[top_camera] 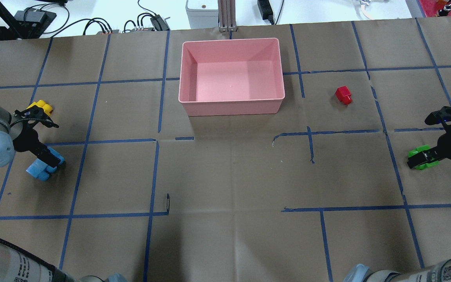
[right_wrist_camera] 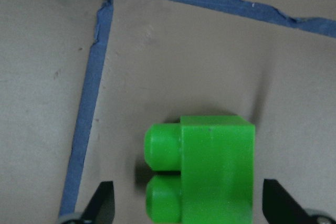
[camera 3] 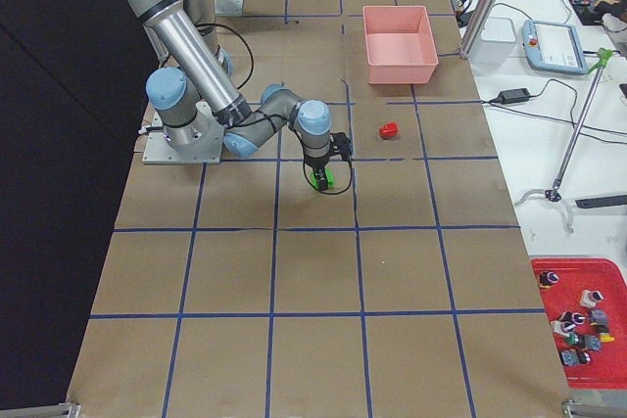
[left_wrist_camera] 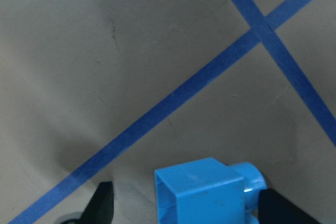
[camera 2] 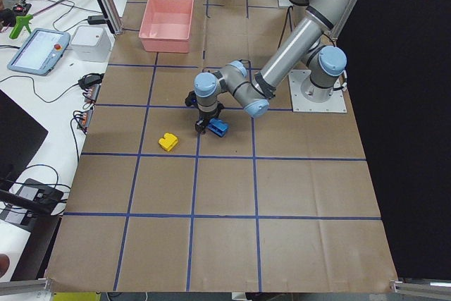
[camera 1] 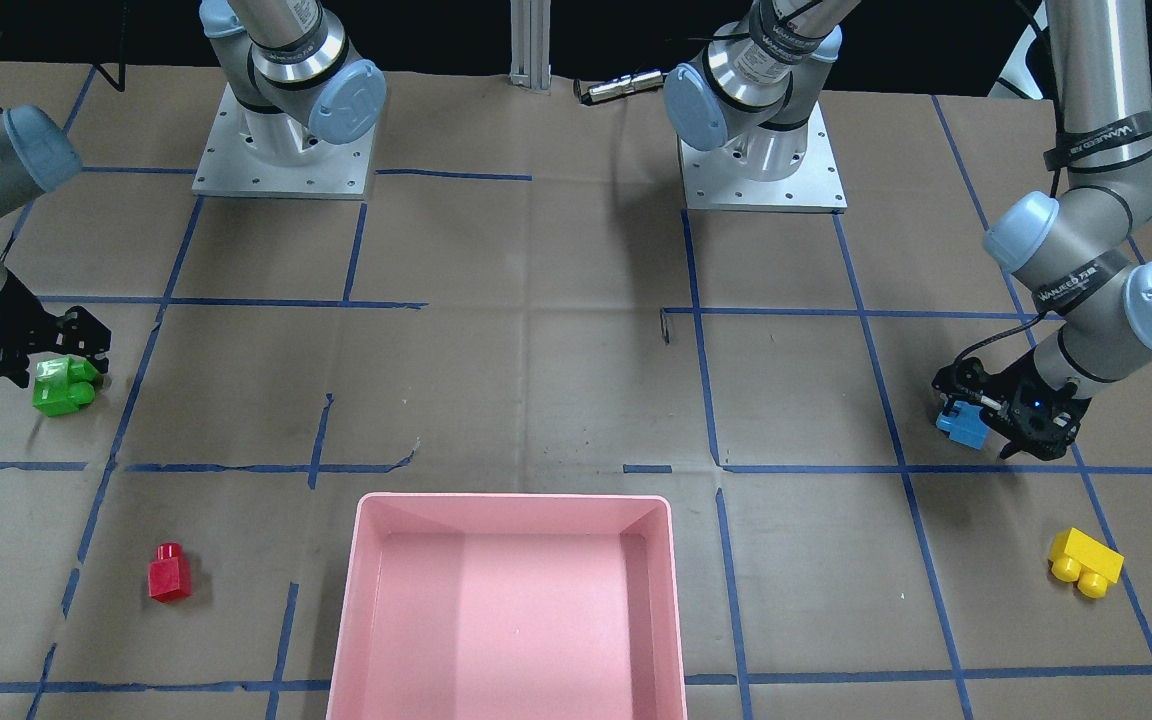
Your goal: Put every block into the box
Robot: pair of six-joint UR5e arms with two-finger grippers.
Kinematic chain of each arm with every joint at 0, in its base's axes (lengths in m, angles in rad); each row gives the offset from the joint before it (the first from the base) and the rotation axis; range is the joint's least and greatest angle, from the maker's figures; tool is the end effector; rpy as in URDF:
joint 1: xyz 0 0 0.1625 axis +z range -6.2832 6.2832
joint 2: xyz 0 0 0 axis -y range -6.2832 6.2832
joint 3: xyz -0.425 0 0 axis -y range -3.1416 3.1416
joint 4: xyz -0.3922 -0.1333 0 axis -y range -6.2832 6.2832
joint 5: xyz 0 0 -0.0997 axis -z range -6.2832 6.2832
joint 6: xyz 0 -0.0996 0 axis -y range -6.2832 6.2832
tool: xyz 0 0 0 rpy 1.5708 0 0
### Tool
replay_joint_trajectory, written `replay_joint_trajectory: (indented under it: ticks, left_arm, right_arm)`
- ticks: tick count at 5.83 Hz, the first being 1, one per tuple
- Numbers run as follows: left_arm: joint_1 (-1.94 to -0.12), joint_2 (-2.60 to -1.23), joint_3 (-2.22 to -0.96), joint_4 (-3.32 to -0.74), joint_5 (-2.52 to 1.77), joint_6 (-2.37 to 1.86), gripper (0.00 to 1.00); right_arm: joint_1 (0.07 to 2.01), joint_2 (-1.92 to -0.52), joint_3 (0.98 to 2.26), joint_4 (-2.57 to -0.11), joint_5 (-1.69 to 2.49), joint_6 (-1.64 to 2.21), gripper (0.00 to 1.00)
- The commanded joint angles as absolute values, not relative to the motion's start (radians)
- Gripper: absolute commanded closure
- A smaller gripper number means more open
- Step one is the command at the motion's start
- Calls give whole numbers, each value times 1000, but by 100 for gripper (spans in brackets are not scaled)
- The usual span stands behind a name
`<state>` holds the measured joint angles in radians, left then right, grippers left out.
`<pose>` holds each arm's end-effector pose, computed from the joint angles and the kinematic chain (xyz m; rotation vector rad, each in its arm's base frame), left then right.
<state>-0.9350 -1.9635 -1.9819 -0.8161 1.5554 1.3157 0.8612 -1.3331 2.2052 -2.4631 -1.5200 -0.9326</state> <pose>0.2059 -0.5061 0.1684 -1.0305 -2.9154 -0.0229 -0.1909 -0.4346 0.1778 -0.3480 3.1013 -0.0795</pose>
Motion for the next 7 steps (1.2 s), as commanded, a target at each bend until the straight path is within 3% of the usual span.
replay_joint_trajectory:
  ticks: [1,2,3,4,5,7]
  left_arm:
    - [-922,-1957,-2000,-816,1555,1318,3]
    - [-920,-1956,-2000,-816,1554,1318,4]
    - [-919,-1956,-2000,-816,1555,1318,12]
    - [-920,-1953,-2000,-816,1555,1318,25]
    - [-920,-1948,-1999,-816,1560,1316,40]
    - [-920,-1948,-1985,-821,1572,1318,67]
  right_arm:
    - [861,-1333,2212,-2464,-1525,-934,28]
    - [861,-1338,2209,-2461,-1551,-934,49]
    - [861,-1339,2204,-2459,-1552,-934,70]
    - [861,-1342,2198,-2454,-1555,-933,83]
    - [861,-1353,2175,-2442,-1557,-931,91]
    - [864,-1416,2079,-2273,-1555,-922,91]
